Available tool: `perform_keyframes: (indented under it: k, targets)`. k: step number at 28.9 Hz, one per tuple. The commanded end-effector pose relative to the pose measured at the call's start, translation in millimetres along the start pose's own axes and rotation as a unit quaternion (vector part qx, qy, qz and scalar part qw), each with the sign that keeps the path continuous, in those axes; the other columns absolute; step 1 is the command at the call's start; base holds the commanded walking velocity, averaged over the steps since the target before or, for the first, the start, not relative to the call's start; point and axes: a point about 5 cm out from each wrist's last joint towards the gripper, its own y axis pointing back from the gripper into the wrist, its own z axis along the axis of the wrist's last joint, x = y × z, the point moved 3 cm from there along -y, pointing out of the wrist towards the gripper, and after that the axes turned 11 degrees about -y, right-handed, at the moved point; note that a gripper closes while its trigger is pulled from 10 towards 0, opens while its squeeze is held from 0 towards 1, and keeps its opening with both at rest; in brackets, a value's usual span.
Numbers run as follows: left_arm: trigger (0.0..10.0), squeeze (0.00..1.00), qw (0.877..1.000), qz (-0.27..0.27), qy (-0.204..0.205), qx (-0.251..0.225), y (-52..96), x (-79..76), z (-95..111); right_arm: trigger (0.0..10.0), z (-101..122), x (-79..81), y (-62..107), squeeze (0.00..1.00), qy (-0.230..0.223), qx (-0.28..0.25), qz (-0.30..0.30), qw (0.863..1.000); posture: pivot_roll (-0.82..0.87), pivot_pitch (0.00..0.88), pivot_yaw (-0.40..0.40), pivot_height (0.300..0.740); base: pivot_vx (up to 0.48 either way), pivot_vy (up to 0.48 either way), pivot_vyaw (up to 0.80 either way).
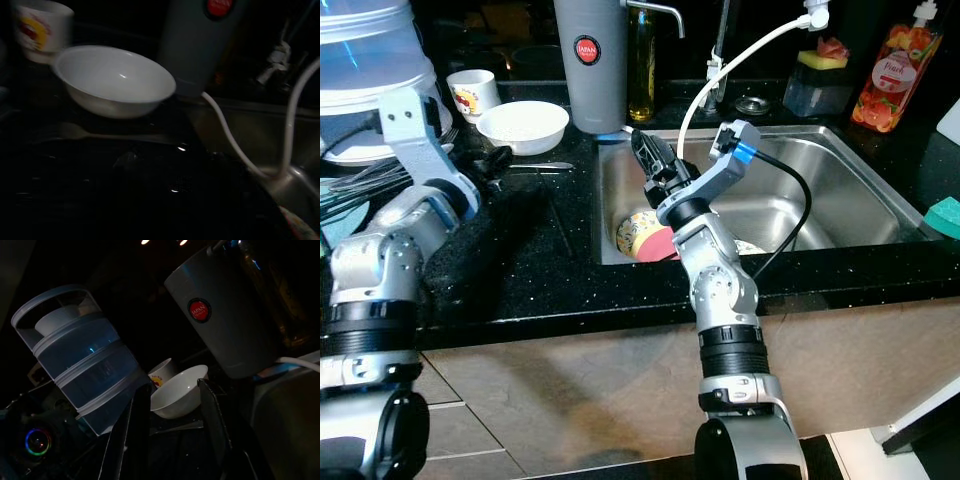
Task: Kitchen organization
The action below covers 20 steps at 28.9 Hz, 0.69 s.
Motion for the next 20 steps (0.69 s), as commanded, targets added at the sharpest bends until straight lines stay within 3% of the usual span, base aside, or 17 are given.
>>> perform_keyframes:
  k: [1,4,7,8,13,16,17,20]
  targets:
    - [10.0,1.0,0.998,-0.064,0.012,-0.002,-6.4,-23.4,-1.5,10.0,-1.1,3.6,-0.9,0.0,0.004,0.006,0.009,1.0,0.06,0.094,-0.023,0.74,0.0,0.0,0.0]
    - [10.0,1.0,0.988,-0.151,0.01,0.006,-7.1,-52.1,-6.1,10.0,-0.4,3.1,-0.1,0.0,0.007,0.005,0.009,1.0,0.05,0.093,-0.021,0.74,0.0,0.0,0.0]
    - [10.0,1.0,0.987,-0.156,-0.011,0.03,-7.7,-55.0,-13.2,10.0,1.1,2.6,1.0,0.0,0.009,0.003,0.008,1.0,0.05,0.09,-0.016,0.74,0.0,0.0,0.0]
    - [10.0,1.0,0.987,-0.144,-0.043,0.056,-8.2,-50.4,-22.0,10.0,2.0,2.1,1.6,0.0,0.01,0.002,0.007,1.0,0.05,0.09,-0.015,0.74,0.0,0.0,0.0]
    - [10.0,1.0,0.983,-0.067,-0.123,0.118,-7.9,-22.8,-38.7,10.0,2.4,0.8,2.2,0.0,0.011,0.002,0.005,1.0,0.05,0.093,-0.016,0.74,0.0,0.0,0.0]
    - [10.0,1.0,0.982,-0.05,-0.133,0.123,-7.4,-16.9,-38.4,10.0,2.3,0.7,2.1,0.0,0.01,0.002,0.005,1.0,0.05,0.093,-0.016,0.74,0.0,0.0,0.0]
    - [10.0,1.0,0.982,-0.009,-0.147,0.117,-6.5,-2.0,-31.3,10.0,2.5,0.9,1.6,0.0,0.01,0.001,0.005,1.0,0.05,0.101,-0.017,0.74,0.0,0.0,0.0]
    - [10.0,1.0,0.982,0.017,-0.153,0.108,-5.2,7.8,-23.7,10.0,2.9,1.1,1.3,0.0,0.009,0.001,0.005,1.0,0.05,0.102,-0.019,0.74,0.0,0.0,0.0]
